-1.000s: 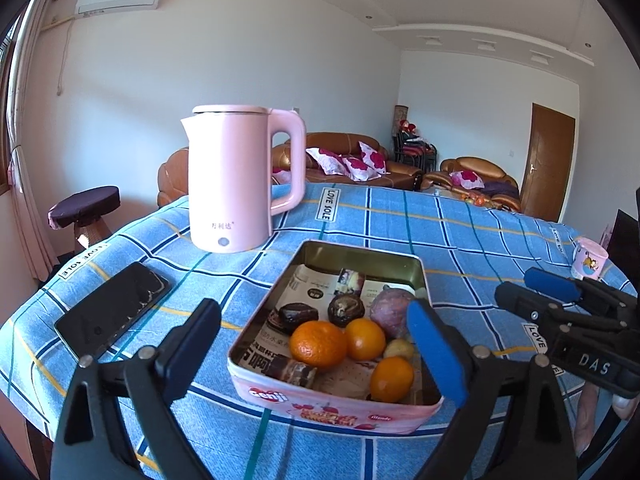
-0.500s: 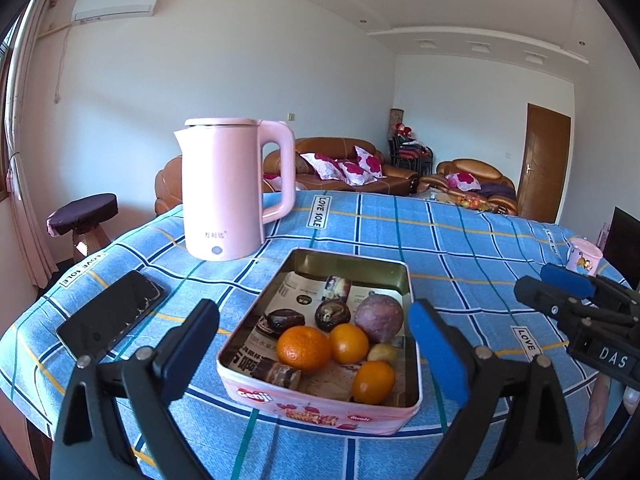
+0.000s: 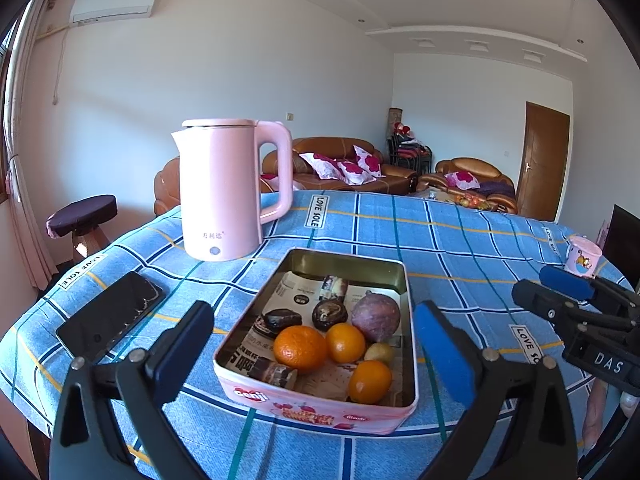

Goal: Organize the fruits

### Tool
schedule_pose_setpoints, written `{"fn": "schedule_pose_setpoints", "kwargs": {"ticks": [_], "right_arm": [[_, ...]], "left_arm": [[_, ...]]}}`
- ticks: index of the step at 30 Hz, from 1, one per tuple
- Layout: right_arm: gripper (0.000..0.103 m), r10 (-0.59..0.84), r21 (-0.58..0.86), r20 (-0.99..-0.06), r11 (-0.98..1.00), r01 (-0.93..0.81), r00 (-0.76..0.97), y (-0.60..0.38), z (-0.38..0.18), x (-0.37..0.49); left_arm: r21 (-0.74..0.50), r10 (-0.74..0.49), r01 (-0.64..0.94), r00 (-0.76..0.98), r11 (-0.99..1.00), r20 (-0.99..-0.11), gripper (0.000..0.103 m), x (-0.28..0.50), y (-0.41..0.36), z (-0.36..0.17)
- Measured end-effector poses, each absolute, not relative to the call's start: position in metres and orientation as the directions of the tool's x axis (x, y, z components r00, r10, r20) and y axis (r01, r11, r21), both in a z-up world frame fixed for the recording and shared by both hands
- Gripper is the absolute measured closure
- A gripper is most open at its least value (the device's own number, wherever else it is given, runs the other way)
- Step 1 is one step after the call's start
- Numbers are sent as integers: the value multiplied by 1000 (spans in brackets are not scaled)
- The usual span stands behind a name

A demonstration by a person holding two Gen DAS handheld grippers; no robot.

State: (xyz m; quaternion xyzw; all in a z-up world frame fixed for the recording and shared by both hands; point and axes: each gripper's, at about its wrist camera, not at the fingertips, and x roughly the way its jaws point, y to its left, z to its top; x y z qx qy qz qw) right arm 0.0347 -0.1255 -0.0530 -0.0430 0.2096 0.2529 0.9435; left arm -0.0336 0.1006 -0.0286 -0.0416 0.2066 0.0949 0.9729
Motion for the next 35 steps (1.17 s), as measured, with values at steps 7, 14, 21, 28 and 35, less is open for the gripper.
{"fn": "schedule_pose_setpoints", "kwargs": {"ticks": [7,14,21,28,35], "right_arm": [[43,450,21,-414,874,-486,792,-130,-53,35],[43,436,27,-405,884,-466,804,-140,-50,37],[43,431,27,-401,887,-460,808,-144,-49,37],[43,427,28,-408,889,-456,807,-148,-52,38],[42,416,29,-413,895,-445,810,-153,-54,41]], "left_arm": [[-34,161,-191,898,981,-409,0,-33,95,-26],[-31,157,-184,905,982,-396,0,-35,89,-21],[-23,176,-202,899,979,-400,0,-33,85,-19],[-29,184,-215,891,976,-415,0,-30,87,-24],[-21,177,-202,899,979,-401,0,-32,83,-24]]}}
